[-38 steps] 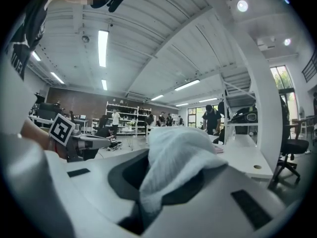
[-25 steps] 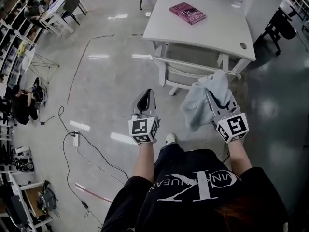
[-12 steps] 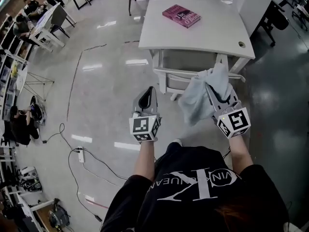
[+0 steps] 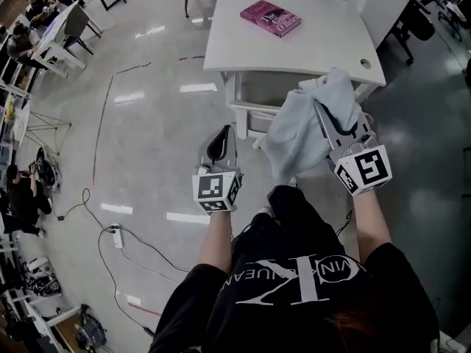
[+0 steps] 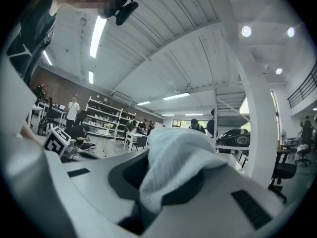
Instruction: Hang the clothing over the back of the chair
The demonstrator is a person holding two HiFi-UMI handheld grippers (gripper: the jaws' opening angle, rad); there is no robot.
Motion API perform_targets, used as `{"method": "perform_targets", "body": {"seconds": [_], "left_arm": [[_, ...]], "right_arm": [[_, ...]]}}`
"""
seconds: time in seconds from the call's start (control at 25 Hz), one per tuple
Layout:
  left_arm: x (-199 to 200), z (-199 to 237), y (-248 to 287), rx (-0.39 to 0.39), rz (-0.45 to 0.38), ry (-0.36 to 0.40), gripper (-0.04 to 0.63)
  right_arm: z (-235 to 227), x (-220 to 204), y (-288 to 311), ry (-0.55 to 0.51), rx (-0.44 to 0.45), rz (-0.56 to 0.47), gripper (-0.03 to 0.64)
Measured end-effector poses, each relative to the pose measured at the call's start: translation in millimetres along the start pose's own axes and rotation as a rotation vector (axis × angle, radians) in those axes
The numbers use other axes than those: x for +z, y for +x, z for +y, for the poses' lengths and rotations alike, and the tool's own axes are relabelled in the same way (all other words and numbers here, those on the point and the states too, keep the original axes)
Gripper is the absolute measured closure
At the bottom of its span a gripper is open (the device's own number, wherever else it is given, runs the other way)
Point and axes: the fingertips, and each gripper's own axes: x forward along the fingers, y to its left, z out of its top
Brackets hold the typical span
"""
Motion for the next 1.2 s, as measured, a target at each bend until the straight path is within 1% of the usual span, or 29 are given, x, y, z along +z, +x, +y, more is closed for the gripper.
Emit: {"method": "perform_targets", "body": {"seconds": [0.12,0.24,0.4,0.8,1.0,1.08,1.2], "left_arm": [[1,8,7,0.017,0.001,0.015,0.584],[6,19,14,0.050,-0.008,0.012,0.584],[16,30,30,0.080,-0.025,0.015,0.584],[23,49,69,0.147,-0.040,-0.002,0.584],[21,55,79,0.169,-0.036,-0.012,0.584],[20,55,83,0.174,-0.029,-0.015,0.584],[16,56,86,0.181,-0.017,-0.016,0.584]], "right_arm": [[-16,7,15,-0.014,-0.007,-0.015,0.566],[-36,12,30,-0.025,-0.020,-0.018,0.566],[-63,21,54,-0.069,-0.021,-0.018,0.566],[-123,46,115,-0.145,-0.020,-0.040,0.566],[-152,63,138,-0.176,-0.041,-0.056,0.567],[-155,62,144,-0.182,-0.040,-0.053,0.566],[-152,41,149,-0.172,-0.019,-0.022,0.566]]}}
